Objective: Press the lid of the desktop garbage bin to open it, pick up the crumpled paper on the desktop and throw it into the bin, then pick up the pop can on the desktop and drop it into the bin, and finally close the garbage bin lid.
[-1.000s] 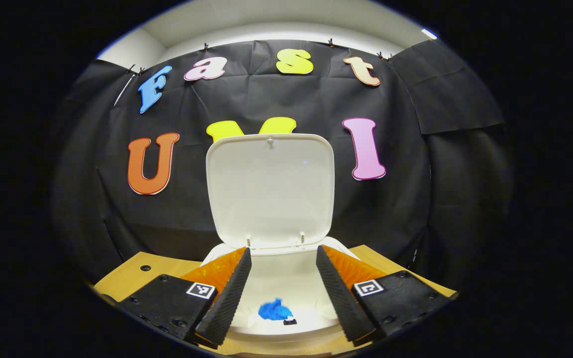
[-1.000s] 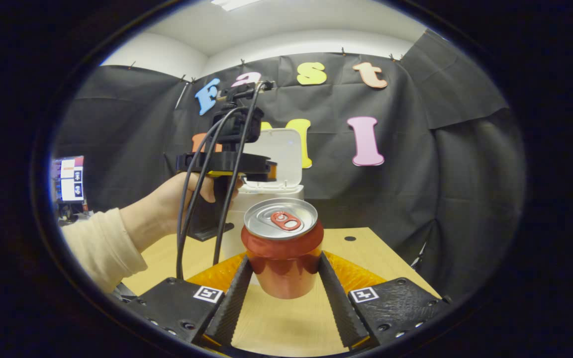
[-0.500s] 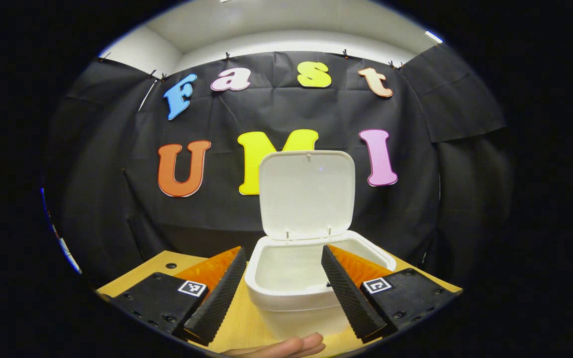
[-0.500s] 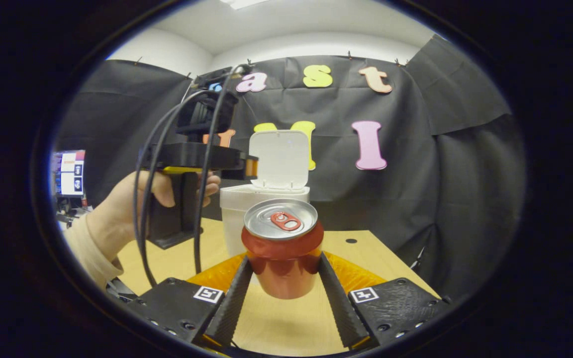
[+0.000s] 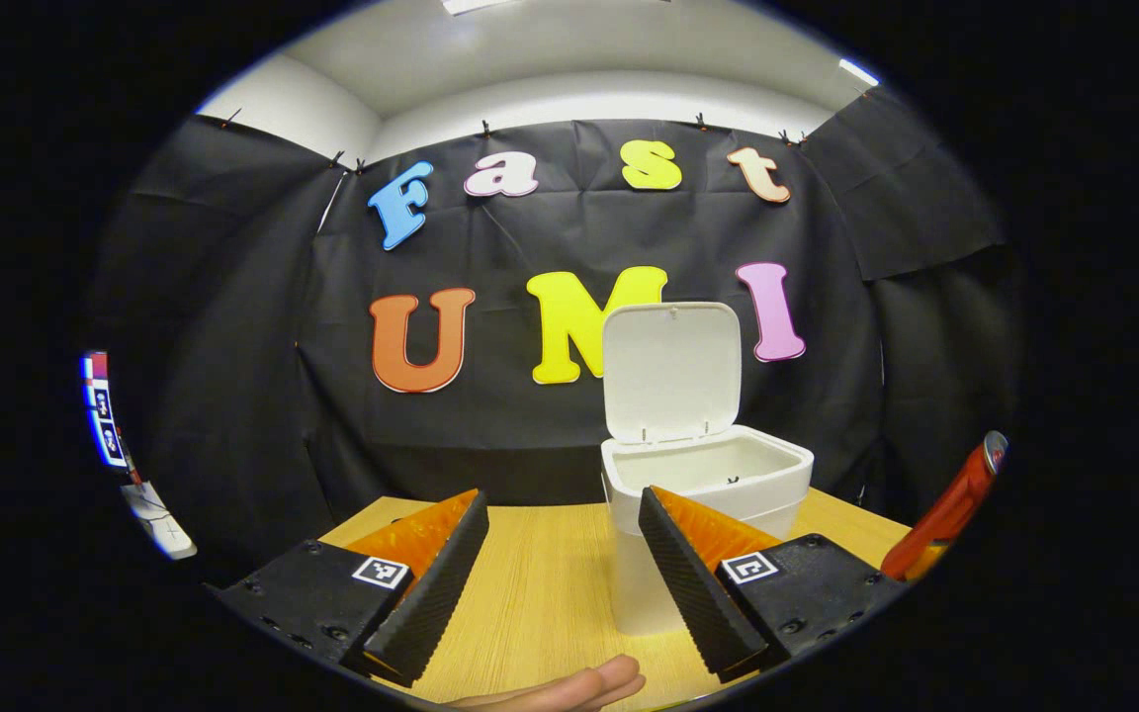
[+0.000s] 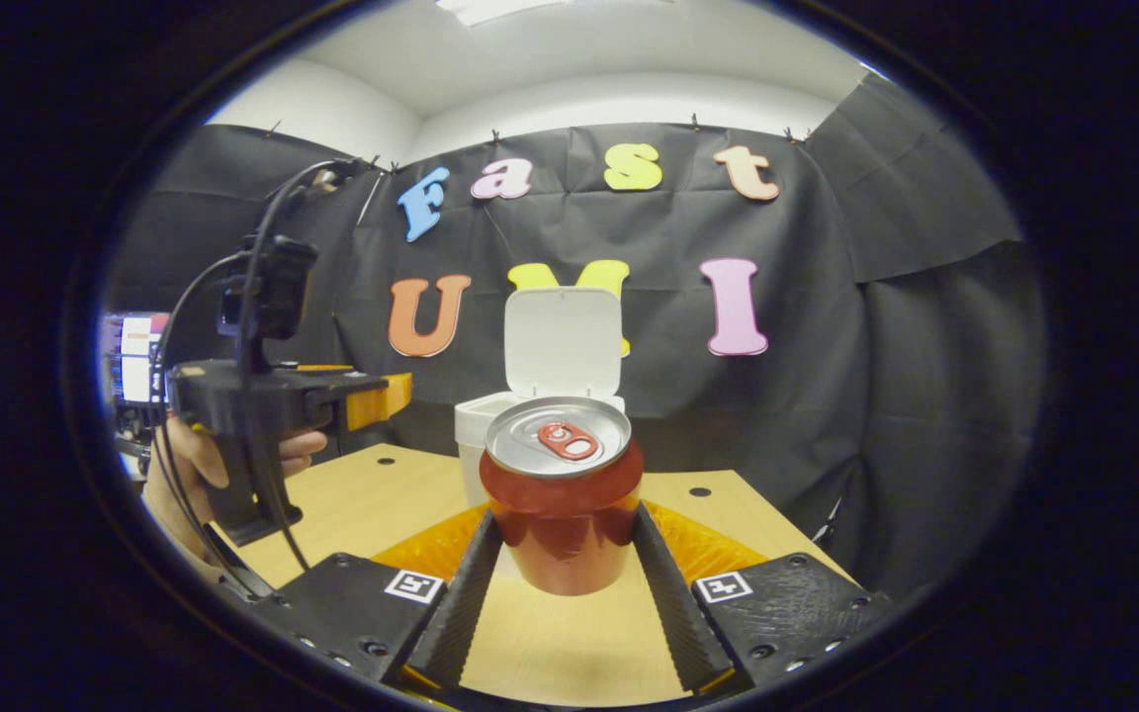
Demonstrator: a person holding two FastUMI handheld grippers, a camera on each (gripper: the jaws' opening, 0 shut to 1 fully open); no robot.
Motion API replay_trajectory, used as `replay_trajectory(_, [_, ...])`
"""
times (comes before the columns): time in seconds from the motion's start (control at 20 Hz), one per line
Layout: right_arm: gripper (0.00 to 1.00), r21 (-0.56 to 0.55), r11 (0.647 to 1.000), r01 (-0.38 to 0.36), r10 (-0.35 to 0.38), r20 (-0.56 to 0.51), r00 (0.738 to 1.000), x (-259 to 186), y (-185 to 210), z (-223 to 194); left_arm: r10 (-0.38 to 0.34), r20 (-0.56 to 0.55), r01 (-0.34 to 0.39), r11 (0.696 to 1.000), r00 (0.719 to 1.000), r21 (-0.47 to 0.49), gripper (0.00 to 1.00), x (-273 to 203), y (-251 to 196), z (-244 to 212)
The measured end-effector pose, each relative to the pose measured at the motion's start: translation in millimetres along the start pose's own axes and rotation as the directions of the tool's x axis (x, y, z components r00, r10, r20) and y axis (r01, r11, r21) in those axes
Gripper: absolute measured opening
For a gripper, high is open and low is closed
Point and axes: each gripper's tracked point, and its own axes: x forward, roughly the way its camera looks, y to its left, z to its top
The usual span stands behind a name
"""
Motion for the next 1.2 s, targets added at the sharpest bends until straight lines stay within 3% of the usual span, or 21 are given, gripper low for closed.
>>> replay_trajectory(0.15, [0.77, -0.018, 1.000, 0.006, -0.005, 0.043, 0.999, 1, 4, 37, 0.005, -0.012, -0.005, 1.000, 1.000, -0.007, 0.99, -29, 1, -6])
replay_trajectory(0.35, [0.77, -0.021, 1.000, -0.023, 0.024, 0.055, 0.998, 7, 19, 80, 0.072, -0.006, -0.072, 0.997, 0.997, 0.025, 0.98, -59, 23, -6])
replay_trajectory(0.55, [0.77, -0.070, 0.997, -0.042, 0.047, 0.075, 0.996, 20, 41, 115, 0.051, -0.055, -0.055, 0.995, 0.997, -0.080, 0.99, -68, 28, -34])
replay_trajectory(0.75, [0.77, -0.082, 0.996, -0.037, 0.041, 0.052, 0.998, 72, 60, 131, 0.081, -0.080, -0.088, 0.992, 0.993, -0.088, 0.99, -70, 53, -55])
replay_trajectory(0.8, [0.72, -0.078, 0.997, -0.027, 0.030, 0.035, 0.999, 90, 61, 131, 0.083, -0.071, -0.090, 0.992, 0.994, -0.093, 0.99, -69, 58, -57])
replay_trajectory(0.95, [0.72, -0.090, 0.996, 0.018, -0.019, -0.012, 1.000, 146, 62, 134, 0.036, -0.059, -0.045, 0.988, 0.998, -0.145, 0.98, -68, 57, -63])
replay_trajectory(1.2, [0.72, -0.042, 0.999, 0.031, -0.036, -0.118, 0.992, 229, 68, 115, -0.018, -0.054, 0.008, 0.984, 0.998, -0.179, 0.98, -74, 62, -75])
